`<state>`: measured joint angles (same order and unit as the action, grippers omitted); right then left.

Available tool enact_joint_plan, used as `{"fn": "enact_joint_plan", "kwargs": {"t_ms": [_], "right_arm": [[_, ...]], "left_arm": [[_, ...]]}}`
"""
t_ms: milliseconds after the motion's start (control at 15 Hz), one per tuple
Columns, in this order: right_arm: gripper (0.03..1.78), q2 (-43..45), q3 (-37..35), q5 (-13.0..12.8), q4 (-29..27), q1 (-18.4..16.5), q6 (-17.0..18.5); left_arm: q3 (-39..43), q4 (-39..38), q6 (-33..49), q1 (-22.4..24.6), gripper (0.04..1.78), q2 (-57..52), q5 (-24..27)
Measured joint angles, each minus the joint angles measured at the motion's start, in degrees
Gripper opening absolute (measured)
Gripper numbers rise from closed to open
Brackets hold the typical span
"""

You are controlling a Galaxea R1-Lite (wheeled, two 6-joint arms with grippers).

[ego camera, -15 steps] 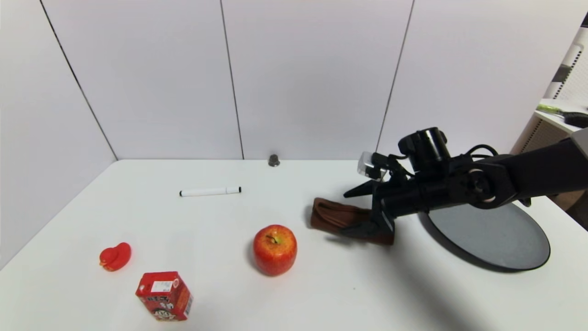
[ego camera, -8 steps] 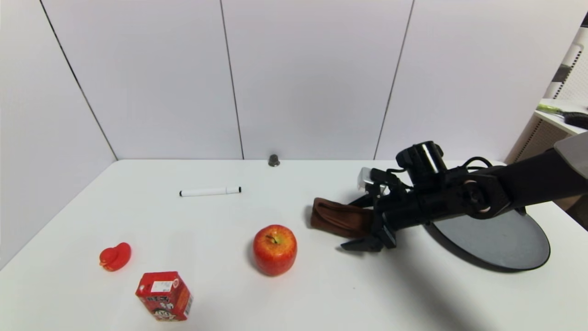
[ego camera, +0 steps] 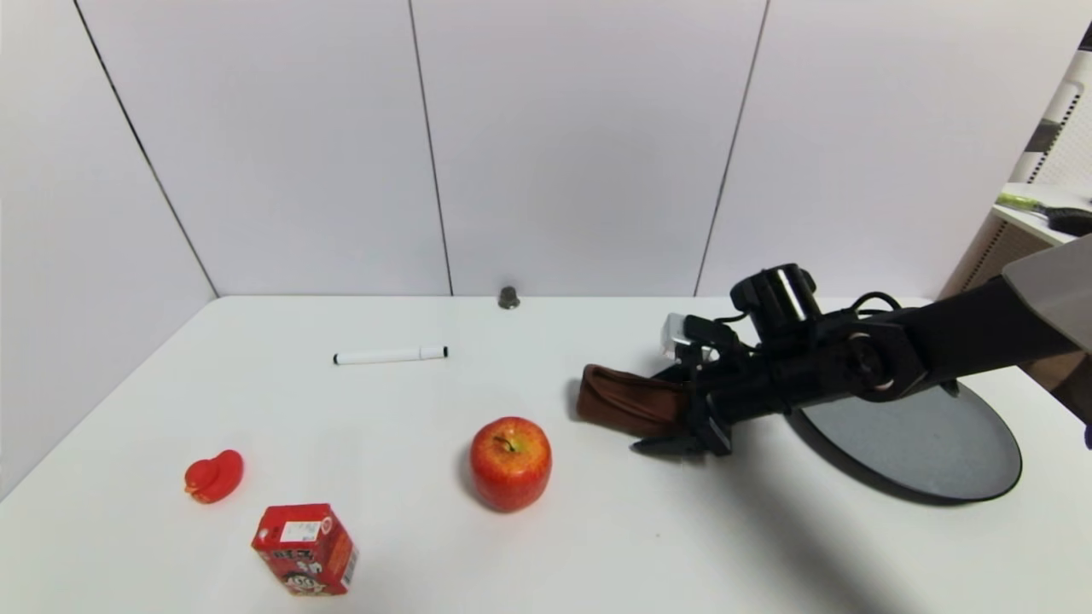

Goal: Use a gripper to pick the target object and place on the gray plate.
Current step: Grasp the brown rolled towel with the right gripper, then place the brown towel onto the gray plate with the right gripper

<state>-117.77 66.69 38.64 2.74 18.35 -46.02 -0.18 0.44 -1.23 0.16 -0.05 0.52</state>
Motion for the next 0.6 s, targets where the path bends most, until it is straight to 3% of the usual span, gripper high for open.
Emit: {"fn": "enact_joint_plan", "kwargs": {"t_ms": [133,333,467,600], "right_arm": [[1.13,-0.28,0.30,-0.04,0.09,0.00,-0.04],[0.81,-0.34,0.54,0.02,0.04,-0.02,-0.01],[0.40,0.07,0.54,0.07,-0.11,-0.24,-0.04],[0.40,1.18,0.44,0.05,-0.68,-0.66,0.05]], "left_arm": [[0.00,0.00,0.00,0.00,1.69,0.00,0.00],[0.00,0.00,0.00,0.00,1.69,0.00,0.00],[0.00,0.00,0.00,0.00,1.69,0.00,-0.01],[0.00,0.00,0.02,0.00,1.69,0.00,0.00]]}}
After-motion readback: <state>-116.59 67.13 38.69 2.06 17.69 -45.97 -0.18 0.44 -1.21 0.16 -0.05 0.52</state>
